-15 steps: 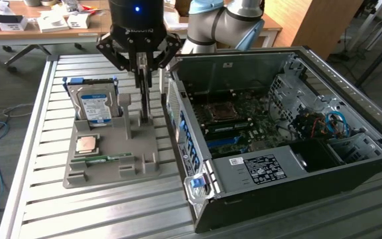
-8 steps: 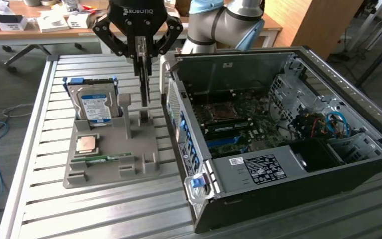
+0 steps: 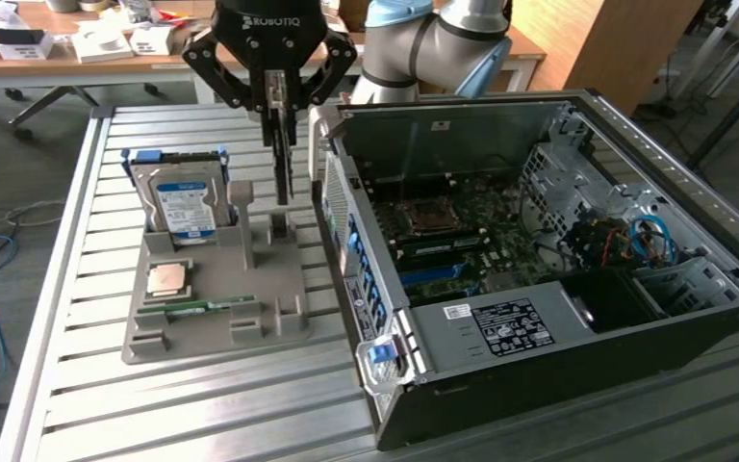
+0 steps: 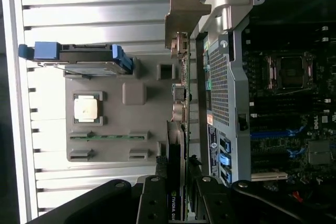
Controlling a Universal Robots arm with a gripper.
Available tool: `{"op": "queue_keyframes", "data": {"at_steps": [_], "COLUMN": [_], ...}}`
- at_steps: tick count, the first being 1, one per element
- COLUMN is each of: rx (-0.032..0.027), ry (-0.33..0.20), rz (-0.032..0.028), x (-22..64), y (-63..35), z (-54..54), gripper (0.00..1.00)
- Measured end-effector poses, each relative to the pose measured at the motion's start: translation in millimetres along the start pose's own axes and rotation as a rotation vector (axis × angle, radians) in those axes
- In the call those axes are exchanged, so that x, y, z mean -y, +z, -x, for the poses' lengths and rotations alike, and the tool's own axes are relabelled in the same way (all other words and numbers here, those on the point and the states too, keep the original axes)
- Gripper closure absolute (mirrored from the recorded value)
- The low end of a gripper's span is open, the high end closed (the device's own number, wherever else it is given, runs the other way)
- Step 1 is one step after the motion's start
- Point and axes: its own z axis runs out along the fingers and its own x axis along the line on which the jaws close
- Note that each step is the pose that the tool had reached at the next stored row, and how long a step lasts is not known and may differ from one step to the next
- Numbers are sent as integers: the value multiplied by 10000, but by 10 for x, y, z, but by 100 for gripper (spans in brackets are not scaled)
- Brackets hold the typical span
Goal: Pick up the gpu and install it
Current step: 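Pick up the gpu and move the gpu toward the slot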
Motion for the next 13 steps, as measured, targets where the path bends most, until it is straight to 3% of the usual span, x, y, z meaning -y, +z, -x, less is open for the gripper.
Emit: {"op": "queue_keyframes", "data": {"at_steps": [8,13], "rx": [-3,-16], "ry": [1,3], "rz": [25,71], "x": [-15,-31], "y": [6,12], "z": [201,404], "gripper": [74,74]}}
